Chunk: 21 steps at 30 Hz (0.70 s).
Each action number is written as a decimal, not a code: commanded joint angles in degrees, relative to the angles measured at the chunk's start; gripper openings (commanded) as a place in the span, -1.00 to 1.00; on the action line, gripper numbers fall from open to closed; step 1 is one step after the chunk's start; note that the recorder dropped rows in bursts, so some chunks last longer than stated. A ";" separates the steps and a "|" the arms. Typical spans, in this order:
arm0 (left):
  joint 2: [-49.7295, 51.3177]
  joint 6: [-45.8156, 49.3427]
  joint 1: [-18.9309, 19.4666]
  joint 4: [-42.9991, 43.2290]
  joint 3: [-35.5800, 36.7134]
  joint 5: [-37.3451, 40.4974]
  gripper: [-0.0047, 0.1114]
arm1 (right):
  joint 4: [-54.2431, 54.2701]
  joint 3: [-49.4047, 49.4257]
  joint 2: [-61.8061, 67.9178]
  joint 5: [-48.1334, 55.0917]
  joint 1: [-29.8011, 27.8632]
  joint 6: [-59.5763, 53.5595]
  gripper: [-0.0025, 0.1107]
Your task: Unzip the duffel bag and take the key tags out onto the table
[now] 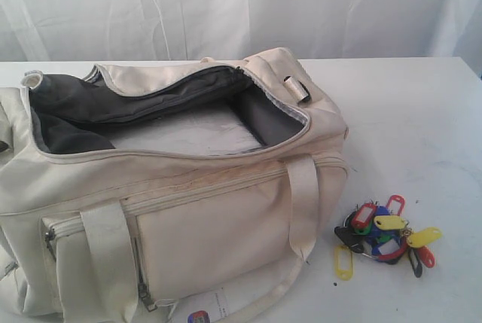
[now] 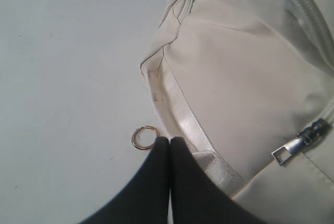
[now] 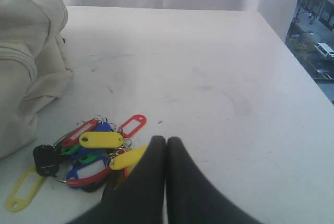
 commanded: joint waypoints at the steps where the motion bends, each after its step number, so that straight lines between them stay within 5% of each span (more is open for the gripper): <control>1: -0.27 -0.44 0.09 -0.32 0.17 0.22 -0.92 | 0.07 0.12 -0.37 -1.04 0.21 0.00 -0.96; 21: -0.27 -0.44 0.09 -0.32 0.17 0.22 -0.92 | 0.18 0.12 -0.37 -1.04 1.11 0.00 -0.96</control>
